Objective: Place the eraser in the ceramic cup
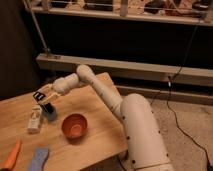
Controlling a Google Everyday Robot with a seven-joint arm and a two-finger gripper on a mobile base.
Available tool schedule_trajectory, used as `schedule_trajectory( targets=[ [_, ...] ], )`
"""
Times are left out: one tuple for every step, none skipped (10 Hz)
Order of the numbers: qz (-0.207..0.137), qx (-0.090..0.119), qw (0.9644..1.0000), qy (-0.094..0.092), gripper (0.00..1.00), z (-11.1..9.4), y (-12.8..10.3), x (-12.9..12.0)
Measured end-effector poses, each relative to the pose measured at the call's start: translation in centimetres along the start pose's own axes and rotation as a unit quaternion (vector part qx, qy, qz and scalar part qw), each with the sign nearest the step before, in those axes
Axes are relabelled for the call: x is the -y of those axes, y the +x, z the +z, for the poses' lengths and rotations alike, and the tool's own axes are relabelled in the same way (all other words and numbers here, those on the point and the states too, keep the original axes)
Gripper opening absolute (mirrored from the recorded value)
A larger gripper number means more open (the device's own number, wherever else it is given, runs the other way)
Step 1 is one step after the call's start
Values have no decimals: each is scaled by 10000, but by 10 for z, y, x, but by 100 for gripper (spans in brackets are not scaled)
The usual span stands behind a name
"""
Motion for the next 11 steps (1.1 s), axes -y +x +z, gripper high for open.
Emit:
schedule_trajectory(
  targets=[
    [8, -10, 10000, -3, 1, 0, 3, 1],
    [20, -17, 10000, 0, 6, 1, 5, 1],
    [35, -21, 10000, -12, 16, 1, 8, 2],
    [49, -12, 10000, -22, 26, 1, 9, 2],
    [63, -10, 10000, -41, 36, 1, 11, 2],
    [71, -6, 10000, -48, 45, 1, 13, 2],
    [76, -1, 10000, -60, 58, 1, 16, 2],
    [72, -1, 10000, -64, 66, 1, 17, 2],
    [51, -2, 10000, -77, 76, 1, 19, 1],
    [36, -1, 10000, -91, 80, 2, 22, 1],
    [25, 5, 9999, -104, 80, 2, 23, 1]
  ],
)
